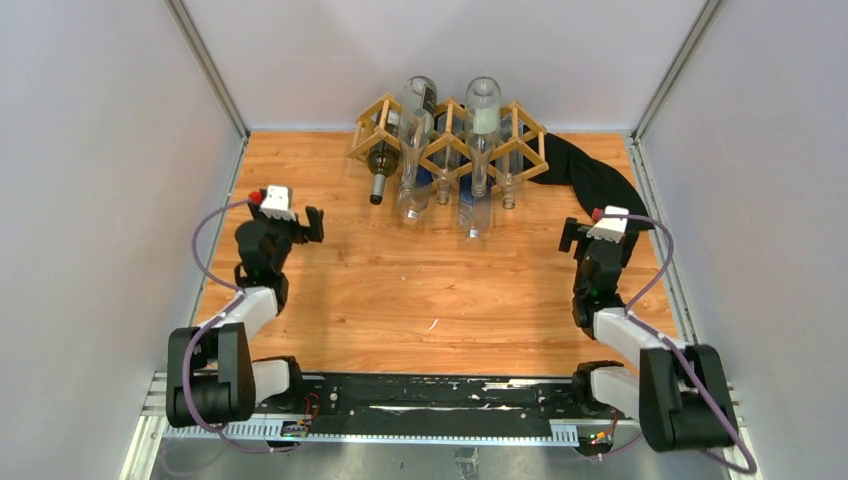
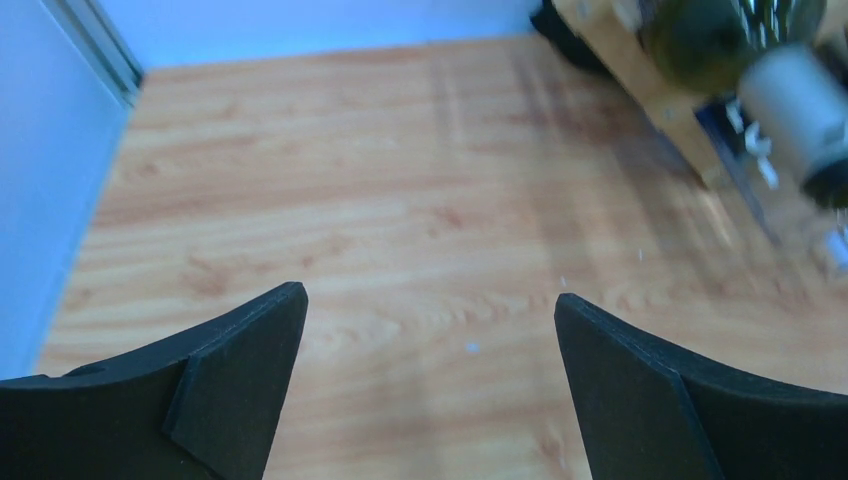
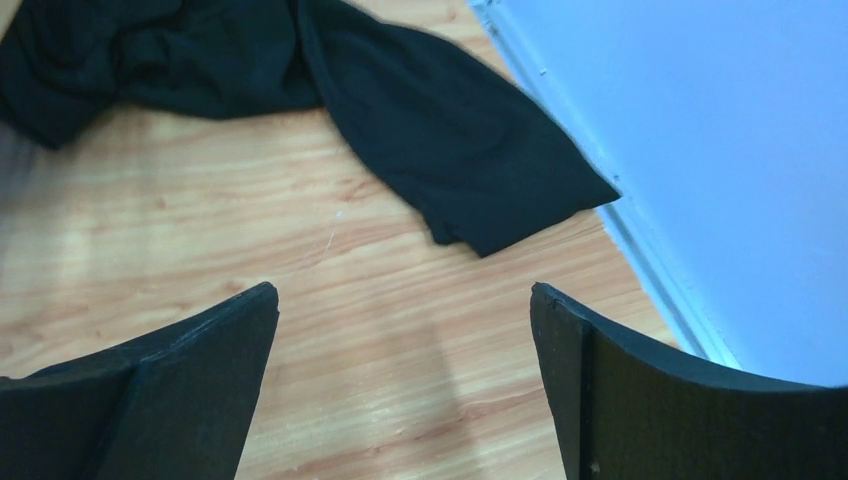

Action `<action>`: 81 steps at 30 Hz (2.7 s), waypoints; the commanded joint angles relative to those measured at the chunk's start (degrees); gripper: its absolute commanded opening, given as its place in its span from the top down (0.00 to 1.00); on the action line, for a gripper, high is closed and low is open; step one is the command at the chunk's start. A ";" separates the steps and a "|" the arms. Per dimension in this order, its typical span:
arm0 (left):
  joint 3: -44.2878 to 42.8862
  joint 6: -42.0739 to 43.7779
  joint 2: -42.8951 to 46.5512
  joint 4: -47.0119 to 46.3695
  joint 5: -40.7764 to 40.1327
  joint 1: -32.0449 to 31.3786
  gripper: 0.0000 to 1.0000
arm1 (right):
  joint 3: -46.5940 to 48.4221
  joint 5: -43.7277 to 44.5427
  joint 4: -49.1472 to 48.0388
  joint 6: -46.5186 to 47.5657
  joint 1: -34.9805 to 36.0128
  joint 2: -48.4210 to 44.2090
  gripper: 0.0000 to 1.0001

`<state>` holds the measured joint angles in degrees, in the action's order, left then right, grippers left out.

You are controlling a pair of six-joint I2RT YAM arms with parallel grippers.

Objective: Take the wine bottle off the wine rack

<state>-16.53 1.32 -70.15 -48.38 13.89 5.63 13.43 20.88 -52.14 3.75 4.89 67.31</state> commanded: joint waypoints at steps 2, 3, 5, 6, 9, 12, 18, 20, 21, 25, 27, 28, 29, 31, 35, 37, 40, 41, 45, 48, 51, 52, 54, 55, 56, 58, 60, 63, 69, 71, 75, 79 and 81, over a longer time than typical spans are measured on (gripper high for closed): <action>-14.27 -1.06 2.55 26.93 8.32 4.71 0.00 | 7.67 5.11 20.70 -4.64 -0.95 -9.56 0.00; -16.66 -1.06 2.55 31.75 10.97 5.63 0.00 | 10.90 4.01 25.58 -3.98 -0.93 -10.56 0.00; -20.97 -1.06 2.80 38.50 13.04 6.79 0.00 | 15.98 4.29 31.87 -4.88 -1.00 -11.48 0.00; -23.03 -0.93 3.06 41.77 13.43 7.15 0.00 | 18.15 5.49 36.78 -6.95 -1.08 -11.78 0.00; -29.50 2.14 3.34 52.08 12.34 7.51 0.00 | 23.83 10.34 46.70 -20.66 -1.58 -12.38 0.00; -36.41 4.71 2.77 60.88 10.67 8.02 0.00 | 27.70 2.44 50.62 -23.50 -2.04 -13.63 0.00; -46.04 6.31 0.59 73.73 9.51 9.25 0.00 | 36.74 -12.72 56.55 -24.44 -2.00 -11.52 0.00; -48.37 7.09 -0.05 76.38 8.95 9.35 0.00 | 42.67 -15.92 63.04 -24.15 -1.55 -8.32 0.00; -49.21 7.56 -0.52 77.86 9.14 9.44 0.00 | 45.70 -15.80 65.61 -24.49 -0.88 -7.10 0.00; -51.34 8.79 -1.85 82.10 10.12 9.65 0.00 | 53.83 -13.32 70.80 -26.98 4.66 -3.67 0.00; -51.36 8.87 -2.22 82.98 10.75 9.60 0.00 | 58.66 -10.46 73.79 -27.31 9.60 -0.77 0.01; -51.27 8.87 -2.20 83.27 11.01 9.66 0.00 | 61.67 -8.84 75.56 -27.12 12.33 1.32 0.01; -51.21 8.94 -2.33 83.54 11.25 9.66 0.00 | 64.61 -7.28 77.22 -26.79 15.34 3.51 0.02; -51.14 9.27 -2.40 84.34 11.63 9.65 0.00 | 70.78 -4.61 80.10 -26.46 20.69 7.94 0.05; -50.79 10.46 -2.02 85.82 12.40 9.62 0.00 | 82.34 -2.97 84.02 -27.09 29.18 16.94 0.08; -50.19 10.79 -1.52 85.83 12.79 9.64 0.00 | 87.24 -2.75 85.56 -27.45 32.59 21.38 0.09; -49.53 11.02 -0.99 86.04 13.81 9.66 0.00 | 94.51 -2.82 87.86 -28.60 36.36 28.30 0.10; -49.36 11.00 -0.78 86.08 14.21 9.62 0.00 | 97.13 -2.85 88.84 -29.09 37.64 30.62 0.11; -48.79 11.48 0.18 86.67 15.81 9.65 0.00 | 106.92 -0.59 93.80 -29.78 40.75 41.04 0.11; -48.44 11.89 1.03 87.17 16.58 9.64 0.00 | 111.74 0.53 96.05 -31.46 41.17 46.24 0.11; -48.33 12.76 1.78 87.84 17.41 9.61 0.00 | 113.05 1.59 96.22 -33.63 41.17 49.01 0.12; -48.28 12.94 1.96 88.01 17.48 9.64 0.00 | 113.26 1.83 96.07 -34.05 41.17 49.66 0.12; -48.29 13.30 2.32 88.26 17.49 9.59 0.00 | 113.81 2.19 95.83 -34.67 41.21 51.03 0.13; -48.32 13.44 2.49 88.38 17.55 9.66 0.00 | 114.17 2.46 95.75 -34.82 41.15 51.79 0.13; -48.31 13.48 2.54 88.51 17.62 9.62 0.00 | 114.67 2.75 95.76 -34.95 41.09 52.54 0.14; -48.34 13.73 2.89 88.92 18.10 9.67 0.00 | 115.68 3.15 95.73 -35.16 40.93 54.26 0.15; -48.28 14.11 3.39 89.32 18.72 9.66 0.00 | 116.69 3.39 95.73 -35.48 40.59 55.55 0.16; -48.05 14.96 4.04 90.00 19.76 9.64 0.00 | 118.02 3.47 95.41 -35.86 39.90 57.03 0.17; -47.71 15.24 4.88 90.53 20.97 9.62 0.00 | 118.50 1.43 93.58 -37.44 38.05 58.99 0.26; -47.79 15.02 4.93 90.53 21.25 9.60 0.00 | 118.78 0.80 92.95 -37.42 37.69 59.52 0.32; -47.98 14.94 5.17 90.39 22.11 9.56 0.00 | 118.97 -0.89 91.18 -37.13 37.10 59.94 0.44; -47.90 15.28 5.34 90.48 22.57 9.57 0.00 | 118.47 -2.44 90.25 -36.99 36.90 59.58 0.56; -47.93 15.38 5.28 90.43 22.58 9.56 0.00 | 117.52 -3.27 89.55 -37.13 36.86 58.74 0.65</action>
<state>-64.90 16.03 -65.93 41.32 34.94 14.92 130.56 19.25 39.13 -34.04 42.94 126.56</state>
